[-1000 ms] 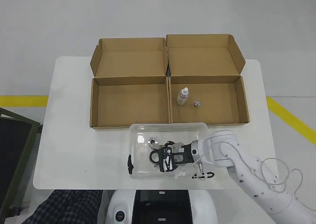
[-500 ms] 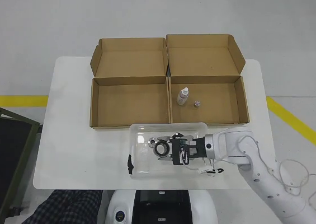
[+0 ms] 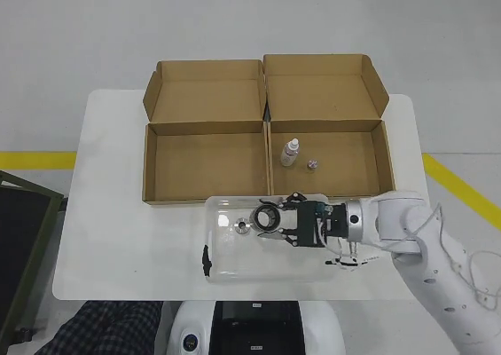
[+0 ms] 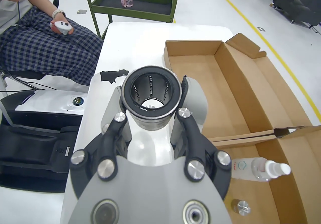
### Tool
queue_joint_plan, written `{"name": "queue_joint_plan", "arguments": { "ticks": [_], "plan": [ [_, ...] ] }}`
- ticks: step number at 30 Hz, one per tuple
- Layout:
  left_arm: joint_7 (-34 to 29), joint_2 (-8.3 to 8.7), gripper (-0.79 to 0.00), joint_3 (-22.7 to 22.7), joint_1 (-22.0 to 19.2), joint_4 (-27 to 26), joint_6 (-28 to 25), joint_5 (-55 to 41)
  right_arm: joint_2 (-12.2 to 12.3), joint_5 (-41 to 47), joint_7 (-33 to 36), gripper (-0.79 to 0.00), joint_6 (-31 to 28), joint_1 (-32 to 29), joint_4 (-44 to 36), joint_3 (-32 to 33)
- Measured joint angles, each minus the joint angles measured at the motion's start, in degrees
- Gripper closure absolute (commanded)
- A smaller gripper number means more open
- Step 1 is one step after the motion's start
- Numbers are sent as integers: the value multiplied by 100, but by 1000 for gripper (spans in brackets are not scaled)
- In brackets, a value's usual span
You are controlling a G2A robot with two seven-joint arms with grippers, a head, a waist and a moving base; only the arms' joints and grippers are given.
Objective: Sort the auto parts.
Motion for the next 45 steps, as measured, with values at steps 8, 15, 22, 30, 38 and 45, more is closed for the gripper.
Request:
{"name": "queue_joint_plan", "arguments": {
  "ticks": [8,15,22,30,38,45],
  "plan": [
    [0,0,-785,0,0,0,0,0,50,363,-92,0,23,-5,24,312],
    [0,0,-785,0,0,0,0,0,91,634,-209,0,85,-20,35,597],
    [0,0,-785,0,0,0,0,0,114,928,-266,0,189,-20,193,771],
    [0,0,-785,0,0,0,0,0,117,1261,-262,0,173,104,479,757],
    [0,0,-785,0,0,0,0,0,121,1396,-225,0,163,160,562,723],
    [0,0,-785,0,0,0,0,0,112,1385,-120,0,249,216,557,617]
  ]
}}
